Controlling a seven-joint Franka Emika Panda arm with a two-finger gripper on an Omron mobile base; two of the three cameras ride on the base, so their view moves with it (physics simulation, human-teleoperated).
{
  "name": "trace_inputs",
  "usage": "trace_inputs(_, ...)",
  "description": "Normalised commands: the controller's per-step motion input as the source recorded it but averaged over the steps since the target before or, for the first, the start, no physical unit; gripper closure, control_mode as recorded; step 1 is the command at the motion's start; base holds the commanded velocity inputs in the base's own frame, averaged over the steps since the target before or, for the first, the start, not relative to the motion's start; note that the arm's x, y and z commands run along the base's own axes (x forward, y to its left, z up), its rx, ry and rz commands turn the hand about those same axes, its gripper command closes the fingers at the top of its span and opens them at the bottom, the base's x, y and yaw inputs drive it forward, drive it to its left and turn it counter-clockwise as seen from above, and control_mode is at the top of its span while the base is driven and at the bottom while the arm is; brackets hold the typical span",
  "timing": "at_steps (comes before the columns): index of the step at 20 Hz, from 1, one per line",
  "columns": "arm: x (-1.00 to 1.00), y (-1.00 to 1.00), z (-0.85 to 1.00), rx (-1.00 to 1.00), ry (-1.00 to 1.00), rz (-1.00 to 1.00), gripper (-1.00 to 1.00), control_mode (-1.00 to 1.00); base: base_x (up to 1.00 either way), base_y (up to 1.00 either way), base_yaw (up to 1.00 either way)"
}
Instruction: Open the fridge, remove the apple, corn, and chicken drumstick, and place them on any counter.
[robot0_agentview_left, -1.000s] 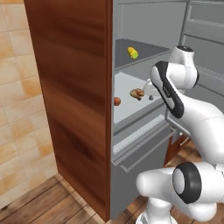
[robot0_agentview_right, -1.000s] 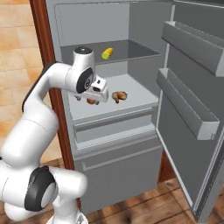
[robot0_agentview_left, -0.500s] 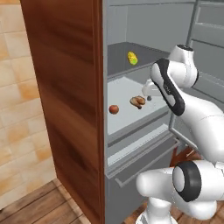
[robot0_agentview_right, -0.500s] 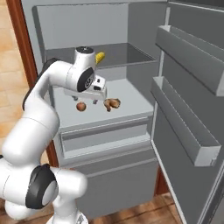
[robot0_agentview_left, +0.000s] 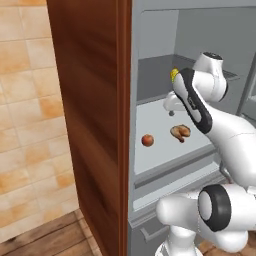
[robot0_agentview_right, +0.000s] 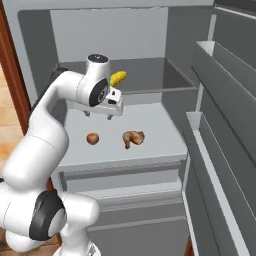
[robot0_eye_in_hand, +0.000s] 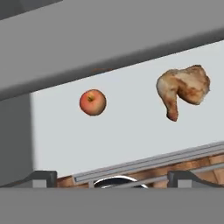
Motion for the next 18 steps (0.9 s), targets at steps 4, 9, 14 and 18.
trace_inputs(4, 0.06, -0.08, 0.2, 0.0, -0.12, 0.1, -1.0, -1.0, 0.19, -0.33, 0.13)
trace_inputs(9, -0.09, -0.02, 0.85, 0.0, -0.45, 0.07, -1.0, -1.0, 0.0, 0.0, 0.0)
trace_inputs(14, 0.55, -0.13, 0.4, 0.0, -0.23, -0.02, -1.0, -1.0, 0.0, 0.0, 0.0)
trace_inputs(18, 0.98, -0.03, 0.13, 0.0, -0.13, -0.17, -1.0, -1.0, 0.0, 0.0, 0.0)
